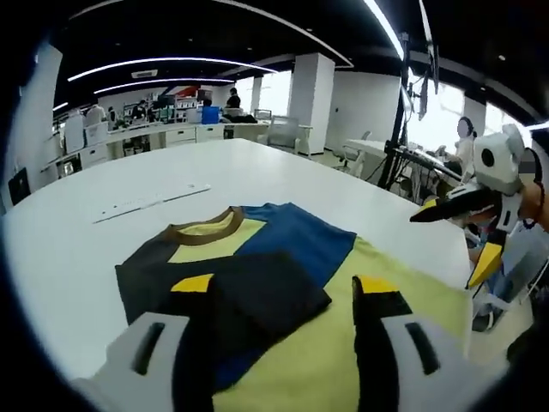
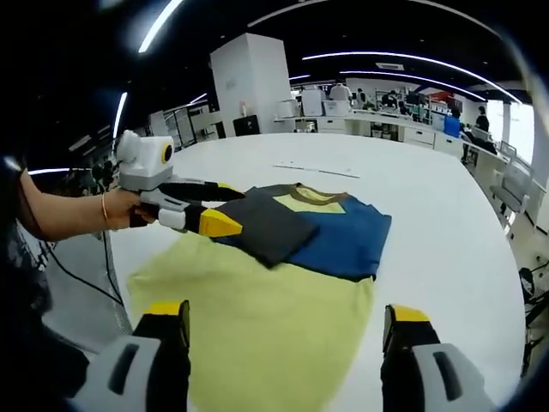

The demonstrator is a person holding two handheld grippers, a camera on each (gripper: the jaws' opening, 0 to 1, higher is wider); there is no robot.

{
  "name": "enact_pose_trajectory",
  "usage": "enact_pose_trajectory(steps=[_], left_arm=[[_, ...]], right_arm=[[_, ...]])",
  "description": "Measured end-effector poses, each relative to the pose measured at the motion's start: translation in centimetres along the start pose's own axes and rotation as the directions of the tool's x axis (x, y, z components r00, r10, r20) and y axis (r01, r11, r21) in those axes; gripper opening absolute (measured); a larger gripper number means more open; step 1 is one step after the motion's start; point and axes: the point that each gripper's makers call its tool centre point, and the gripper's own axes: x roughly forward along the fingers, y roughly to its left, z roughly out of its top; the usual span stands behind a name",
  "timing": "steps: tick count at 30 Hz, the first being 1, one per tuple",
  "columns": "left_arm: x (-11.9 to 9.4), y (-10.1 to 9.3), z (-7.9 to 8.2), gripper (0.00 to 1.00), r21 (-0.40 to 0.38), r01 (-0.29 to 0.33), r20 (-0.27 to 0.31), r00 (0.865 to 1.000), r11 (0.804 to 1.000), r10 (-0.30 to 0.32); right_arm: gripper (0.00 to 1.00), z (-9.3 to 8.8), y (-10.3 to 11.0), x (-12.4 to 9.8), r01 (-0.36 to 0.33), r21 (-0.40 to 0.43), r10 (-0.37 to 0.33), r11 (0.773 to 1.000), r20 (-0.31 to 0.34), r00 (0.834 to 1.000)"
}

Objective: Fold the garment on the visible template until the final outline fits inside the template.

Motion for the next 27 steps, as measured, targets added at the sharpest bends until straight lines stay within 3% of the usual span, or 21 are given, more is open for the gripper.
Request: enact_pose_trajectory(steps=[6, 18, 22, 27], left_arm=[[-1.5, 2.2, -0.2, 0.77, 0.008, -0.068, 0.008, 0.998, 0.998, 0.068], [-5.0, 7.1, -1.8, 0.90, -0.014, -0.193, -0.006, 0.981, 0.981, 0.193], [-5.6, 8.1, -2.3, 0.87, -0.013, -0.218, -0.018, 0.976, 0.976, 0.218], [-6.5, 10.0, -3.8, 0.68, 0.000, -0.277, -0.051, 0.960, 0.961, 0.276]], right_arm=[[0.89, 1.0, 0.8, 1.2, -0.034, -0.027, 0.034, 0.999, -0.003, 0.999], [0.83, 3.0, 2.2, 4.2, -0.102, -0.070, 0.102, 0.992, -0.001, 0.995], [0.81, 3.5, 2.6, 5.2, -0.124, -0.086, 0.123, 0.989, -0.006, 0.992], [0.78, 4.2, 2.8, 6.3, -0.131, -0.088, 0.131, 0.987, -0.007, 0.991]])
